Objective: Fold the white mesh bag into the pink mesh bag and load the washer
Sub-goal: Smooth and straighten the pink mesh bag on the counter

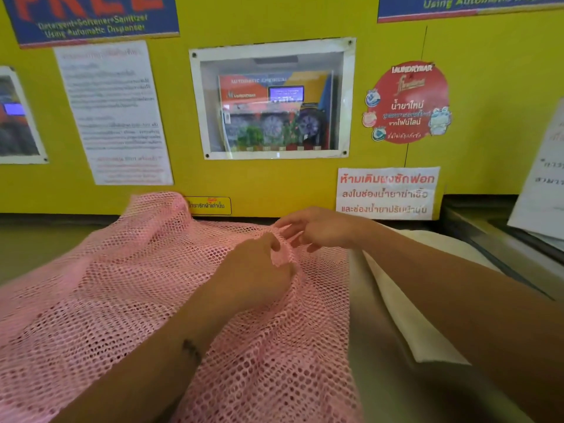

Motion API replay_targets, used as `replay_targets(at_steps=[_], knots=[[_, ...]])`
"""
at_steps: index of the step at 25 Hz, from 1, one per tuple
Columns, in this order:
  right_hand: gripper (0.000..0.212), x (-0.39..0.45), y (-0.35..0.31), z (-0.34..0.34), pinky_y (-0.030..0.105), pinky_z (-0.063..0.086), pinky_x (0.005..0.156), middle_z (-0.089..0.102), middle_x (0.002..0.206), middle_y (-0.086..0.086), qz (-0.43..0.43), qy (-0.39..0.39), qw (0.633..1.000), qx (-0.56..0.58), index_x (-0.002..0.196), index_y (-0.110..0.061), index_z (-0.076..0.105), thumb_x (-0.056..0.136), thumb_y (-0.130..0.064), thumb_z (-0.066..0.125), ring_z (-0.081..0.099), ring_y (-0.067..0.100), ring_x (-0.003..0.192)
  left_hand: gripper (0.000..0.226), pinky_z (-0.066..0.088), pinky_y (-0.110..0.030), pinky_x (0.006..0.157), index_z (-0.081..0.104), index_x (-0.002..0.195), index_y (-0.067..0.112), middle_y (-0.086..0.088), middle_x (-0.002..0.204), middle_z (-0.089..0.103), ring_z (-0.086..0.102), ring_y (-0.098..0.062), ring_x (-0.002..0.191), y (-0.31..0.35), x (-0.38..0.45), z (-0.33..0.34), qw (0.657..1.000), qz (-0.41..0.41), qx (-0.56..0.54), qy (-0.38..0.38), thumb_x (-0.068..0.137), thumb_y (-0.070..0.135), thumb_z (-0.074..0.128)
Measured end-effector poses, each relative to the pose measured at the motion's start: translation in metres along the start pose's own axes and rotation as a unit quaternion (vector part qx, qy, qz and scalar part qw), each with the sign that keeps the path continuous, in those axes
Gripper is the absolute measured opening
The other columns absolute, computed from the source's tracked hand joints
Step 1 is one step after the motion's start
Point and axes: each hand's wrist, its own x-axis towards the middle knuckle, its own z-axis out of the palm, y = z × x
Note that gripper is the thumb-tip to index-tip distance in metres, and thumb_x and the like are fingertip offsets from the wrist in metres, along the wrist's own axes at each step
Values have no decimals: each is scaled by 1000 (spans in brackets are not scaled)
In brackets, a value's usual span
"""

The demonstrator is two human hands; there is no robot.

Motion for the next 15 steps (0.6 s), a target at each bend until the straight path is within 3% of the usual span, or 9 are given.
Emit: replay_targets(at_steps=[2,5,7,9,12,15], knots=[[41,4,5,-3,37,51,86,66,123,7,-1,60,998,-12,125,-8,60,91,8,43,63,22,107,44,48,-41,93,57,122,30,-4,119,56,56,-24,104,-9,10,16,997,-6,75,-12,83,52,59],[30,7,21,-6,32,51,84,66,110,4,-14,106,985,-135,108,-7,66,85,7,51,62,22,104,35,46,-39,98,66,117,22,-6,118,60,55,-21,101,-27,15,21,998,-12,34,42,87,39,61],[33,8,25,-3,27,51,80,64,107,0,-19,104,974,-203,109,-10,68,82,5,55,60,20,102,31,45,-33,95,68,117,17,-6,118,65,58,-20,99,-36,18,19,998,-11,2,55,89,29,63],[38,12,23,2,31,52,87,64,115,1,-29,106,967,-229,114,-13,67,81,2,56,60,19,106,24,45,-31,88,71,108,14,-8,112,67,57,-21,94,-40,21,20,998,8,15,63,88,26,63],[38,19,14,11,34,50,90,62,124,1,-39,90,965,-244,121,-17,64,85,-9,60,58,20,110,17,44,-31,78,72,97,14,-7,94,59,55,-23,87,-40,21,23,996,38,39,64,89,23,61],[41,27,8,23,33,47,87,60,129,0,-31,41,955,-293,125,-19,62,85,-9,58,56,20,110,12,43,-34,76,68,85,18,-5,90,51,53,-24,87,-42,19,22,997,47,38,56,90,23,58]])
